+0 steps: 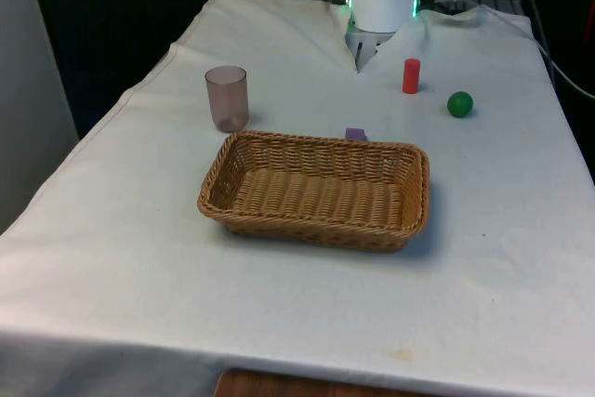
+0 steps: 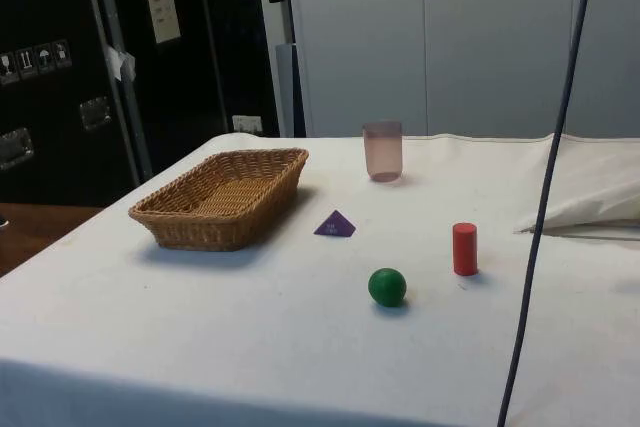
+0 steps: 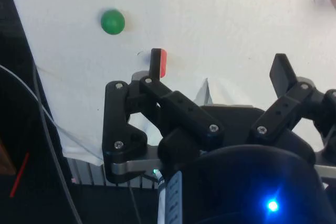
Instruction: Pick up the triangular block and place it into the basket.
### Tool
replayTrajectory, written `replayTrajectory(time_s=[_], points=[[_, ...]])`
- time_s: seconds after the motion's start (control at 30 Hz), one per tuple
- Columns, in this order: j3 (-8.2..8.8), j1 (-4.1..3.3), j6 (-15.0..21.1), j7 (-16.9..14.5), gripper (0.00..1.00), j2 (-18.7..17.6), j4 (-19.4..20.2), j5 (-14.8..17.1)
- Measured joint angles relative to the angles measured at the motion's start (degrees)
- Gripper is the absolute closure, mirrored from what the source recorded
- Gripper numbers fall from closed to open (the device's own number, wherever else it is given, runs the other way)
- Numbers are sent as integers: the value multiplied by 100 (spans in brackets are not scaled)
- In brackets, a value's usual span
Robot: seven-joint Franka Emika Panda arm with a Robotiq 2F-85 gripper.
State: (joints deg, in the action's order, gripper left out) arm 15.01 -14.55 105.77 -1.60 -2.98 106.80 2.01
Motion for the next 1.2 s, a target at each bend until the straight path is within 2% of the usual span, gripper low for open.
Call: replayTrajectory(time_s=[0.17,0.33,0.5,1.13,1.2], points=[[-17,0,52,0,0,6,115,0],[-63,-6,252,23,0,80,378,-6],[-103,-6,567,34,0,172,728,-11],[-229,0,1507,149,0,178,1558,-143],[-229,0,1507,149,0,178,1558,-143]])
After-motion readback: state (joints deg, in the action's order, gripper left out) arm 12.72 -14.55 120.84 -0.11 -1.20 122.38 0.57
